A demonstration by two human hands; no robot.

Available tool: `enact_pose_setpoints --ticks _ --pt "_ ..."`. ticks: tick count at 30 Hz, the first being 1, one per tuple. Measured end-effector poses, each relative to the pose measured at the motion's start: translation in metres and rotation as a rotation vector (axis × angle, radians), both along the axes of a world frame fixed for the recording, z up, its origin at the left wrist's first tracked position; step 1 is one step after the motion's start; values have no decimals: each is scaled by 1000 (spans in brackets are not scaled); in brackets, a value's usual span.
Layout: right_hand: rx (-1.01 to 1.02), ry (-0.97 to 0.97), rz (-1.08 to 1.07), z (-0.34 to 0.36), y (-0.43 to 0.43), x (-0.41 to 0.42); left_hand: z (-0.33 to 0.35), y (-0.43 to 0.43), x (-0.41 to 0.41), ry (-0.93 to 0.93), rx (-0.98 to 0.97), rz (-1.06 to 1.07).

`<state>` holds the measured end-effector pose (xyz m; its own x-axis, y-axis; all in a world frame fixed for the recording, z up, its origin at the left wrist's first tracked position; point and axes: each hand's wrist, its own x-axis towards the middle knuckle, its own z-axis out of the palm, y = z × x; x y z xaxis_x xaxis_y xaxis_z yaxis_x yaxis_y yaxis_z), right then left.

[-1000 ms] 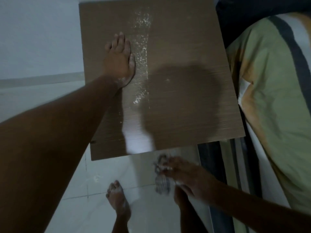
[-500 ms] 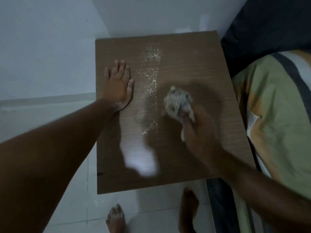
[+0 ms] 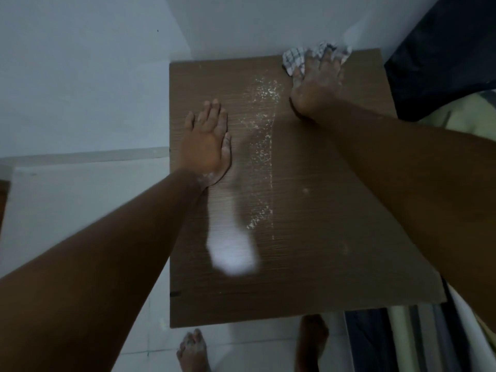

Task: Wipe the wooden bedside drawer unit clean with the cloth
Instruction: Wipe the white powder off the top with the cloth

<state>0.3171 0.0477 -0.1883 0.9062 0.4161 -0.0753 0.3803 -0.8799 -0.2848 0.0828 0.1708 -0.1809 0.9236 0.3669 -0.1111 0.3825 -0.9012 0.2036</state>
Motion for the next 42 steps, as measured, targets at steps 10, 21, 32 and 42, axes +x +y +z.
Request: enact_pose_setpoints --ticks 10,21,32,42 --pt "77 54 317 2 29 -34 -2 1 0 -18 -5 0" --pt "99 53 613 9 -21 -116 2 1 -1 2 1 -11" --pt "106 71 847 9 -113 -221 4 -3 -3 14 6 0" --pt "130 164 1018 4 -173 -296 7 -4 -7 -11 -7 5"
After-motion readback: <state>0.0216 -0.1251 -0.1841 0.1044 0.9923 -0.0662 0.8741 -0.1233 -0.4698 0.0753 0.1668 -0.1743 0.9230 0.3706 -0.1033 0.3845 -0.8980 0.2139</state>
